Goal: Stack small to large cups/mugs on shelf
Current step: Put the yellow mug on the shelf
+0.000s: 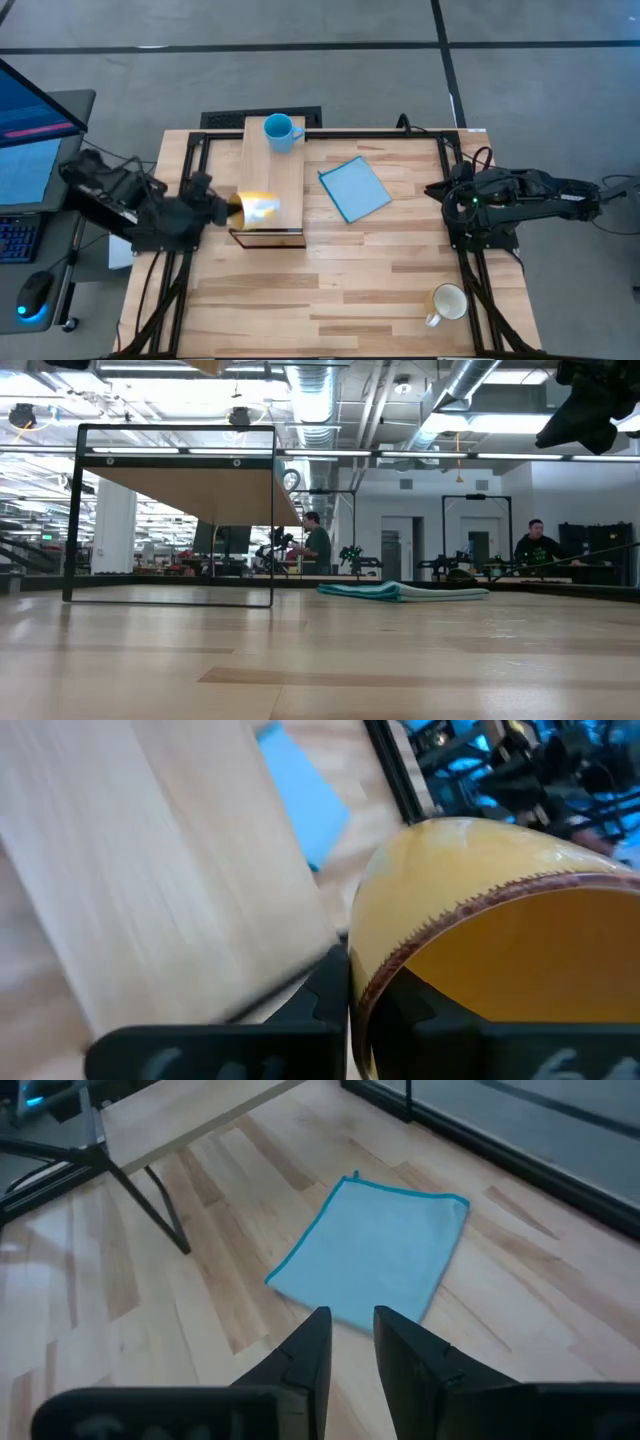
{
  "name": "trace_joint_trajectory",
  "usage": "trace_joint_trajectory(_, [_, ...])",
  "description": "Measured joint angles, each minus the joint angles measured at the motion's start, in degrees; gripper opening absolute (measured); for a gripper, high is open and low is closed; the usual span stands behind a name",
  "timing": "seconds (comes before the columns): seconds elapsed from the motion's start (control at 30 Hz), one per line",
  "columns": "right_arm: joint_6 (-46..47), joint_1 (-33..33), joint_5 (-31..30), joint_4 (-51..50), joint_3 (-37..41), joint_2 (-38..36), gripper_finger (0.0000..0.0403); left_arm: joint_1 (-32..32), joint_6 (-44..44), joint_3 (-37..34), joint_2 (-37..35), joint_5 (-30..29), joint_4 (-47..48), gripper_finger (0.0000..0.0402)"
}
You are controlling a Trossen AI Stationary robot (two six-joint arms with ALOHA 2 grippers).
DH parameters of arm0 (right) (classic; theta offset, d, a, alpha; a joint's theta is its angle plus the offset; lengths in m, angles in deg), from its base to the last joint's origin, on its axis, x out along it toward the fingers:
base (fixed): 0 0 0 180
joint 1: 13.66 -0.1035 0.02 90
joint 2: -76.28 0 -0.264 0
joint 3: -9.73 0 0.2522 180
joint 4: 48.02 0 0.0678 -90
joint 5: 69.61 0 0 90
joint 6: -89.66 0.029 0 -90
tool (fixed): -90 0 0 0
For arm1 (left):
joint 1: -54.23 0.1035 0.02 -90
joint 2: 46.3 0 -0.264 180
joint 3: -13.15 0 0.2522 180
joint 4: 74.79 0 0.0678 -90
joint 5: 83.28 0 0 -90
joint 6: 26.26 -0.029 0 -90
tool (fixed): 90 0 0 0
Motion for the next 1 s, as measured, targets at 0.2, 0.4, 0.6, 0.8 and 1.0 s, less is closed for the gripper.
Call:
trace_joint_trajectory(0.2, [0.2, 0.0, 0.0, 0.4, 0.0, 0.0, 0.0102, 13.8, -14.1, 2.6, -0.9, 7.1, 0.2, 0.0002])
trace_joint_trajectory(0.4, [0.3, 0.0, 0.0, 0.4, 0.0, 0.0, 0.0102, 27.0, -24.5, 8.3, 3.1, 15.7, 4.5, 0.0002])
trace_joint_trajectory(0.6, [0.3, 0.0, 0.2, 0.4, 0.0, 0.0, 0.0102, 38.5, -33.7, 15.3, 10.5, 24.2, 10.6, 0.0002])
trace_joint_trajectory(0.8, [0.3, 0.0, 0.2, 0.4, 0.0, 0.0, 0.0102, 48.4, -41.7, 24.5, 19.6, 31.8, 17.2, 0.0002])
trace_joint_trajectory(1.0, [0.3, 0.0, 0.2, 0.1, 0.0, 0.0, 0.0102, 54.6, -44.7, 33.1, 28.7, 37.8, 25.2, 0.0002])
